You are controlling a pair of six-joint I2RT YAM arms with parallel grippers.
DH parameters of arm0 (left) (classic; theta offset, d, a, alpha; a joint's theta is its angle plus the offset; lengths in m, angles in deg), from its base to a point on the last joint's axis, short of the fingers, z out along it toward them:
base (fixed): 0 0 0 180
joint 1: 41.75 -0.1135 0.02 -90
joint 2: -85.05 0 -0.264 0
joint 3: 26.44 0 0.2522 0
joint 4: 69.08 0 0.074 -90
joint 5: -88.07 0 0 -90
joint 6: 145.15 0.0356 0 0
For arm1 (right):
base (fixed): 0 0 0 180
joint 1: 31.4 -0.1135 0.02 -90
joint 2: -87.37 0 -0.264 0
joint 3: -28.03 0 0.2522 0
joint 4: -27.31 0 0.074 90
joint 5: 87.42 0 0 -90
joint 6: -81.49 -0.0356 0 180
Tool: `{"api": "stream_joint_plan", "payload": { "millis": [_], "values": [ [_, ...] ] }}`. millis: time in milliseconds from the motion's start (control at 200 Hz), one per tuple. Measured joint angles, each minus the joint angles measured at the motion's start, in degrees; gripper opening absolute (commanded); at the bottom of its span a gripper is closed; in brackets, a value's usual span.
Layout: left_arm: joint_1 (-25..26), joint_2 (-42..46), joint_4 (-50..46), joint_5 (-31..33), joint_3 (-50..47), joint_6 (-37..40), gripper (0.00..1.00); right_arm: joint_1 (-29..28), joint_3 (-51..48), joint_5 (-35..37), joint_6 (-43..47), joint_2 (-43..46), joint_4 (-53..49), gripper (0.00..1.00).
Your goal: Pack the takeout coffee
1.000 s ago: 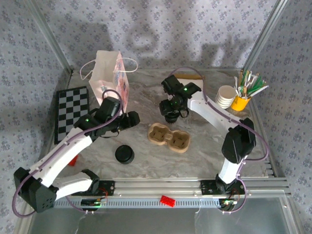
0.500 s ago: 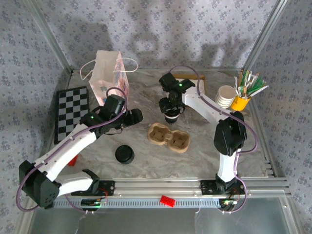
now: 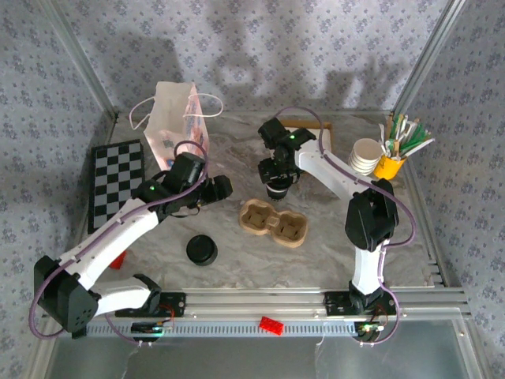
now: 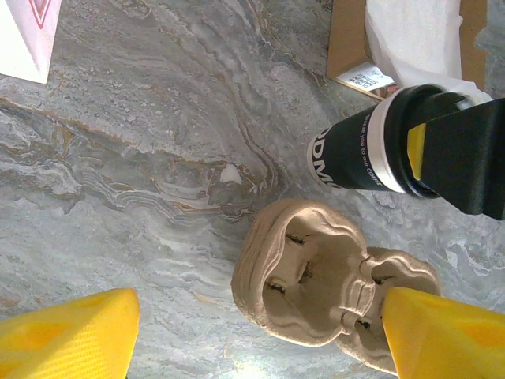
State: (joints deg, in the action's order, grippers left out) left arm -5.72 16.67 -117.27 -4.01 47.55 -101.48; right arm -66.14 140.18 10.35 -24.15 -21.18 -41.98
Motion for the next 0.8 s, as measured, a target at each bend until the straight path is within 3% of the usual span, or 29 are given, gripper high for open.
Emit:
{"api": "stream_joint_plan", "payload": {
  "millis": [560,800],
  "values": [
    [0.00,-0.70,0.11,-0.04,1.49,-0.02,0.78,0.17,0.13,-2.78,-0.61,0.33,-0.04,0.98],
    [0.50,-4.44,4.02,-2.80,3.87,-0.70,0.72,2.67,0.00,-6.86,-1.86,6.27,-0.20,0.95]
  ]
}}
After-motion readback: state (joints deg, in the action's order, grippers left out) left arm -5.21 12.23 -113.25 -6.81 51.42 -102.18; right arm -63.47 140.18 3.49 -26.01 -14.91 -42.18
